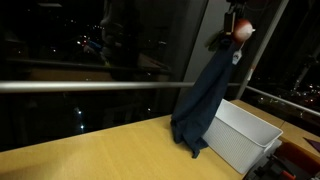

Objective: Remove the blue shirt, the white towel and turnip from the basket, then put them back in the basket

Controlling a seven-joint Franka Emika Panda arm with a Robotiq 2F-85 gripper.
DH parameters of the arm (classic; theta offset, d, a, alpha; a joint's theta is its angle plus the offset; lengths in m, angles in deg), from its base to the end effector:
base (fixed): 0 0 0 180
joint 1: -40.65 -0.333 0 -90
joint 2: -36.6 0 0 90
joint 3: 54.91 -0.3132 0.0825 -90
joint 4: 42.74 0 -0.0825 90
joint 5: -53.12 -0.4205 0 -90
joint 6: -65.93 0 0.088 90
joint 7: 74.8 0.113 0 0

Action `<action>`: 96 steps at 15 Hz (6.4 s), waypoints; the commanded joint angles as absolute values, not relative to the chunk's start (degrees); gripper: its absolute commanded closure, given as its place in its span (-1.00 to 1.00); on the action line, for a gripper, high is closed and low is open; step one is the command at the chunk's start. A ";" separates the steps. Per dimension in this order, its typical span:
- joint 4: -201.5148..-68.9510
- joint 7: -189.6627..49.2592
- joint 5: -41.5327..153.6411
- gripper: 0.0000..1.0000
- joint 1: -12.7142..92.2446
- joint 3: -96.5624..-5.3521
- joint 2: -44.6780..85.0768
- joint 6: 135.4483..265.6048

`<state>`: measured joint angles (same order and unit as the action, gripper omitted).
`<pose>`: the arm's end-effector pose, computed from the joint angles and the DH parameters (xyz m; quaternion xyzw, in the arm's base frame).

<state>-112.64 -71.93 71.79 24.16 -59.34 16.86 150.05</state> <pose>0.6520 0.1977 0.5701 0.9771 0.1445 -0.0158 0.1556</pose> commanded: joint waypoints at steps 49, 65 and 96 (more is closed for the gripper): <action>-67.37 -102.35 90.19 0.94 29.22 -48.62 10.54 117.38; -66.72 -101.76 80.67 0.94 32.48 -49.65 2.84 117.33; -66.74 -93.82 67.46 -1.00 34.16 -52.06 -2.93 115.82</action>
